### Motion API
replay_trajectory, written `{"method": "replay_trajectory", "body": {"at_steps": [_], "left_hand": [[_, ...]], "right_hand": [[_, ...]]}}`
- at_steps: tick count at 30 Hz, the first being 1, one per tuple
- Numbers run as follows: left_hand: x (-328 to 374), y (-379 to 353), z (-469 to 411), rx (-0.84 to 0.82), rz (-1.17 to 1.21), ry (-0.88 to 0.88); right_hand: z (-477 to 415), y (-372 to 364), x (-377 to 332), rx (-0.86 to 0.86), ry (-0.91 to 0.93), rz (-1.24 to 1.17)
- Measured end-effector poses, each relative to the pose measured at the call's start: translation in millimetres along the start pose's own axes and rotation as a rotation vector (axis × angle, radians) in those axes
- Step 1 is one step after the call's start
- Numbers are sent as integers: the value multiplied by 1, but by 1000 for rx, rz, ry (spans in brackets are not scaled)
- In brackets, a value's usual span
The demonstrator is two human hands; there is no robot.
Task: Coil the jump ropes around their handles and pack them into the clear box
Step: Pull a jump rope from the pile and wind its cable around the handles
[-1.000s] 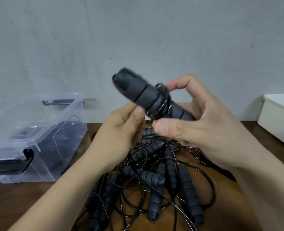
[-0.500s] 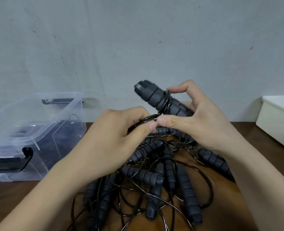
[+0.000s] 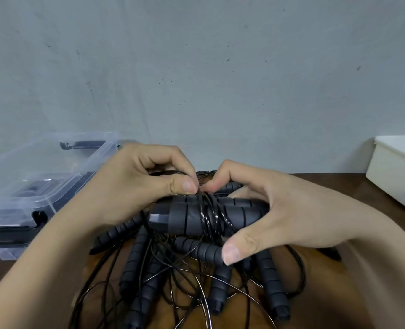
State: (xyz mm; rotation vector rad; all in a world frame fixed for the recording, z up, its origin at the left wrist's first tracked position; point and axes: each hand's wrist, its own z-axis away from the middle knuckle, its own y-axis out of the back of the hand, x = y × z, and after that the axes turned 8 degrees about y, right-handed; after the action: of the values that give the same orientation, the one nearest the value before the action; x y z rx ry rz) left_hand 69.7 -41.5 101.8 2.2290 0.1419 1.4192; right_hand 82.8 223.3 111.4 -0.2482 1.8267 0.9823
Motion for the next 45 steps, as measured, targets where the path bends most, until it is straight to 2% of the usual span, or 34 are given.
{"method": "replay_trajectory", "body": {"at_steps": [3, 7, 9, 11, 13, 16, 20, 24, 27, 31, 38, 41, 45], "left_hand": [[-3, 0, -2, -22, 82, -37], [-14, -1, -6, -43, 203, 24], [-24, -11, -8, 59, 193, 81], [-25, -28, -10, 164, 271, 140], [-11, -48, -11, 155, 339, 152], [2, -66, -9, 145, 211, 104], [6, -77, -1, 237, -183, 58], [17, -78, 7, 213, -399, 26], [21, -71, 8, 179, -480, -24], [25, -54, 10, 190, -454, -53], [26, -29, 11, 227, -481, -114], [29, -22, 11, 210, -357, -97], [26, -19, 9, 131, -209, -51]], "right_hand": [[7, -4, -6, 128, 111, -32], [11, 3, -10, 27, 201, -174], [9, 7, -11, 17, 225, -251], [7, 8, -10, 108, 234, -293], [5, 9, -8, 220, 259, -347], [4, 13, -6, 363, 309, -377], [0, 12, -3, 552, 287, -211], [-5, 10, -1, 671, 200, 13], [-7, 11, 1, 651, 147, 77], [-8, 14, 7, 615, 90, 142], [-8, 18, 9, 296, -114, 203], [-5, 18, 7, 144, -128, 100], [-1, 18, 6, 27, -117, 15]]}}
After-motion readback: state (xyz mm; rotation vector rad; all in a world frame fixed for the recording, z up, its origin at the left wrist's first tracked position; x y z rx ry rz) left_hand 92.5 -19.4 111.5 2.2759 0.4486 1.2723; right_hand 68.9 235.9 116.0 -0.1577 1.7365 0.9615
